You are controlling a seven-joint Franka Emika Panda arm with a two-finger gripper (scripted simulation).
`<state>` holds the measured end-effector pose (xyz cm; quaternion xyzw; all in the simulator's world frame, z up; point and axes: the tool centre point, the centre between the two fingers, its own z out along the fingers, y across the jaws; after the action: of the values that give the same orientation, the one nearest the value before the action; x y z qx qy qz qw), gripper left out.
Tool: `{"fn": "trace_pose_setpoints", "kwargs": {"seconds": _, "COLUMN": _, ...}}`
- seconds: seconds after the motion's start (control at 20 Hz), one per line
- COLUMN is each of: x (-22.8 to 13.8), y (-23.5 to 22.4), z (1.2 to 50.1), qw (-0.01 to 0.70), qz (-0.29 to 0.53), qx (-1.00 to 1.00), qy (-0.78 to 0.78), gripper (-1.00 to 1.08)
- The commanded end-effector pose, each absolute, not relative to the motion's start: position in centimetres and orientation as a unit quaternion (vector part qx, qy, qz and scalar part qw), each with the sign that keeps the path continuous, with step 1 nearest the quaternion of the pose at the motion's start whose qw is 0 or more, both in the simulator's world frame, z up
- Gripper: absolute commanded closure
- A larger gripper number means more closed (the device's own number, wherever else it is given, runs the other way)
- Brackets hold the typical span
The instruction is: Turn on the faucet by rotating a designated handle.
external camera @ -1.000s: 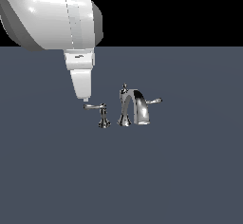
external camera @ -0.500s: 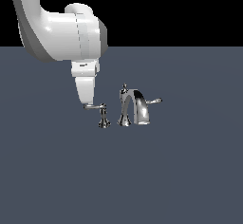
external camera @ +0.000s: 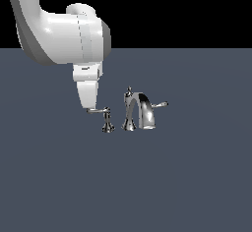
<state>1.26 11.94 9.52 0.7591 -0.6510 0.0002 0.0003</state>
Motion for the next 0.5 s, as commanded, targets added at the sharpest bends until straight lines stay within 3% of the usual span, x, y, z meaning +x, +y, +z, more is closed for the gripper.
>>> {"fn": "trace_pose_setpoints", "kwargs": {"seconds": 0.0, "x": 0.5, "y": 12.2, "z": 9.5, "qw": 0.0, "qz": 0.0, "qx": 0.759, "qy": -0.651, "gripper": 1.08}}
{"fn": "trace_pose_setpoints", "kwargs": {"seconds": 0.45, "x": -2.6, "y": 12.8, "z": 9.5, "qw": 0.0, "qz": 0.0, "qx": 0.759, "qy": -0.651, "gripper": 1.08}}
